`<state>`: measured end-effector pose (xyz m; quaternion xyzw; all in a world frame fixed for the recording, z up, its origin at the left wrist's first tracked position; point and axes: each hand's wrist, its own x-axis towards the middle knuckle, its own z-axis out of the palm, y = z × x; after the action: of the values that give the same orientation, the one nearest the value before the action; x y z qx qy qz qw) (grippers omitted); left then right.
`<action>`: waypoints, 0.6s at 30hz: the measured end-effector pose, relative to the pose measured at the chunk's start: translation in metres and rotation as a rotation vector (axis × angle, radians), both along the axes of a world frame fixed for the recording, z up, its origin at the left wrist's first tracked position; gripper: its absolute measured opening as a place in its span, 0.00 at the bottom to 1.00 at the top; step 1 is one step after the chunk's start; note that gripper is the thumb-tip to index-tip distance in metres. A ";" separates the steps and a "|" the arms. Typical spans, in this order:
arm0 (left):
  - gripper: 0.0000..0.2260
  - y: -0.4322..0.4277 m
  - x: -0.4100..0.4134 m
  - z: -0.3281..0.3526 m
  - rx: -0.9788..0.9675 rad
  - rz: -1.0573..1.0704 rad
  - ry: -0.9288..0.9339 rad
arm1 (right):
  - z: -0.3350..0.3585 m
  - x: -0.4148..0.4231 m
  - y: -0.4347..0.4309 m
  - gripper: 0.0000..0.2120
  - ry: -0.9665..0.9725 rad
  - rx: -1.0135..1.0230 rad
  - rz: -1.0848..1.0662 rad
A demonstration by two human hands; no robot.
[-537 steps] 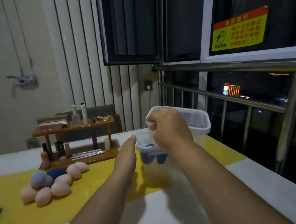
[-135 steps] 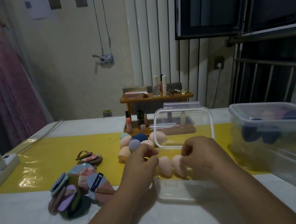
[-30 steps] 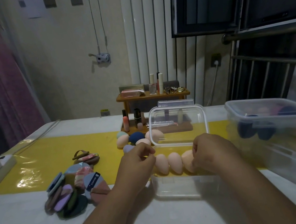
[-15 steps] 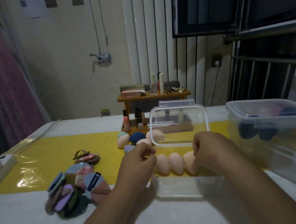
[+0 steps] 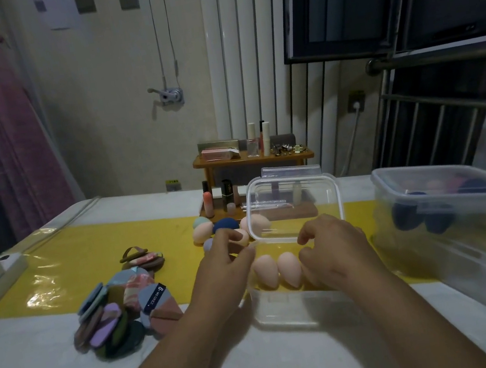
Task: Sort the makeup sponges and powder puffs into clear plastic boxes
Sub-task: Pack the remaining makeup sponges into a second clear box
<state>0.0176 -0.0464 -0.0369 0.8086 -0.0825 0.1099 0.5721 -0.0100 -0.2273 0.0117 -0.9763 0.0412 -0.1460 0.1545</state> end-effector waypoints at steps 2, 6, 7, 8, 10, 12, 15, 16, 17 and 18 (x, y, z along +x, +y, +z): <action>0.05 0.003 0.003 -0.001 0.008 0.082 -0.017 | -0.001 0.000 0.000 0.14 0.005 -0.003 0.006; 0.17 0.012 0.010 -0.004 0.470 0.274 0.103 | -0.001 0.000 -0.001 0.14 0.002 0.000 0.021; 0.18 0.012 0.009 -0.002 0.552 0.283 0.146 | -0.001 0.000 -0.001 0.14 0.000 0.001 0.025; 0.18 0.012 0.009 0.000 0.590 0.276 0.177 | -0.002 0.000 -0.001 0.14 0.001 0.000 0.029; 0.14 0.011 0.010 0.000 0.620 0.254 0.219 | -0.002 0.000 -0.001 0.14 0.009 0.002 0.034; 0.13 0.009 0.011 -0.002 0.665 0.231 0.231 | -0.002 0.000 -0.001 0.14 0.008 0.005 0.036; 0.12 0.008 0.008 0.000 0.630 0.242 0.208 | -0.002 0.000 -0.001 0.14 0.009 0.013 0.037; 0.12 0.008 0.009 0.000 0.591 0.260 0.192 | -0.002 0.000 -0.001 0.14 0.013 0.016 0.038; 0.14 0.008 0.008 0.000 0.540 0.284 0.164 | -0.001 -0.001 -0.001 0.14 0.016 0.020 0.038; 0.16 0.009 0.008 -0.001 0.471 0.308 0.120 | -0.001 -0.001 0.000 0.14 0.017 0.025 0.037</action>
<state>0.0259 -0.0373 -0.0380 0.9272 0.0520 0.1253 0.3491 -0.0110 -0.2277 0.0103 -0.9760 0.0264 -0.1344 0.1692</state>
